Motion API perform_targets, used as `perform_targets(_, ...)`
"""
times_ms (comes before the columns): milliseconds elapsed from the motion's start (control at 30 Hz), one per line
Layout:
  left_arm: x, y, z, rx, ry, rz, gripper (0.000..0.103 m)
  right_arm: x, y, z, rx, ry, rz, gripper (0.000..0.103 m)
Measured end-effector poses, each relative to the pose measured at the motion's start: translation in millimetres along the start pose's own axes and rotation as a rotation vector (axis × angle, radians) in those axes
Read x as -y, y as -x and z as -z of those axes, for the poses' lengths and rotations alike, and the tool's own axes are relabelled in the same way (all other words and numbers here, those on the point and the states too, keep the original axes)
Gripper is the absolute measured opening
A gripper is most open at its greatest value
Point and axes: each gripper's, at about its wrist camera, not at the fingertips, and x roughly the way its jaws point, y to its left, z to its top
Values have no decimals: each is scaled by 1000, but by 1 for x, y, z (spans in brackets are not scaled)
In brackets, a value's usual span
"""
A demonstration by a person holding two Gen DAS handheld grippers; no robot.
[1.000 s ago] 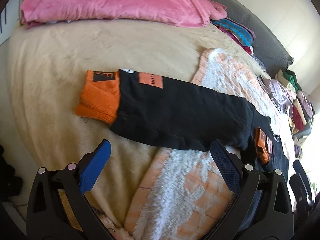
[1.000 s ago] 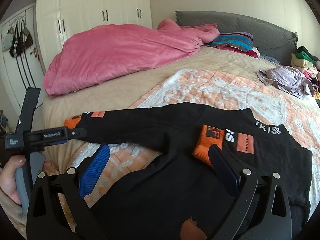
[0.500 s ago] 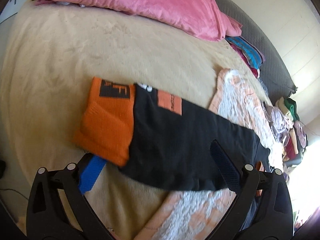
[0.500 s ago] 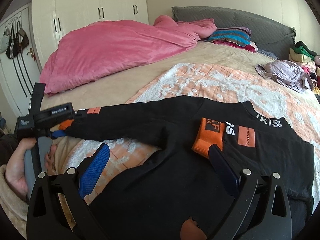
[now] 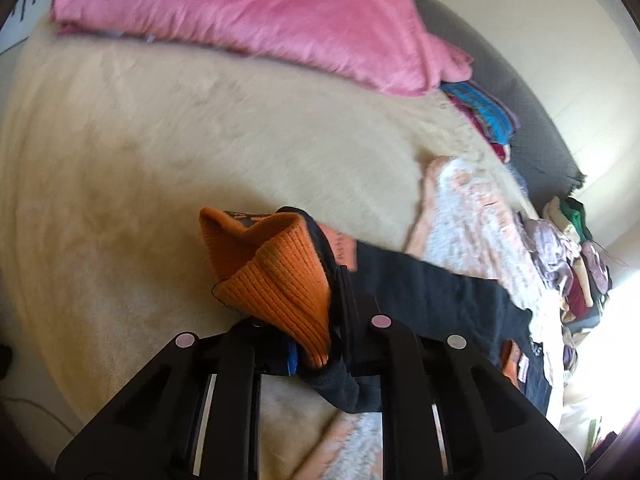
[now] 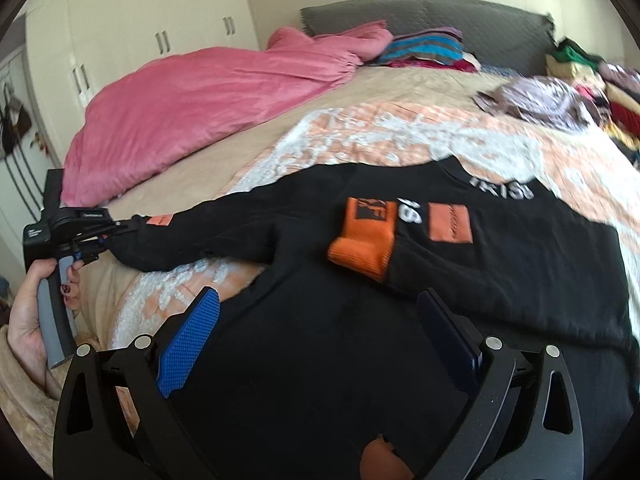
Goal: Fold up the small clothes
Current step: 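Close the left tool on the orange cuff and lift it, then carry the sleeve across the body with the left tool and release the cuff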
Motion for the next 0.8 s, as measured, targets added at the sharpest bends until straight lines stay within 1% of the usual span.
perform_targets(133, 23, 17, -1, 32, -48, 68, 8, 17, 8, 9, 5, -60, 14, 98)
perform_targets(167, 30, 22, -1, 39, -60, 83, 7, 20, 11, 11, 11, -69, 29, 98)
perform_targets(267, 51, 31, -1, 53, -101, 130, 6, 26, 22, 14, 41, -73, 77, 98)
perform_targets(467, 95, 49, 4, 80, -190, 212, 6, 40, 39, 14, 81, -99, 99, 98)
perform_targets(633, 126, 56, 12, 76, -249, 268, 6, 50, 53, 12, 116, -127, 108, 98)
perform_targets(800, 159, 55, 22, 49, -303, 327, 6, 63, 67, 14, 147, -150, 132, 98)
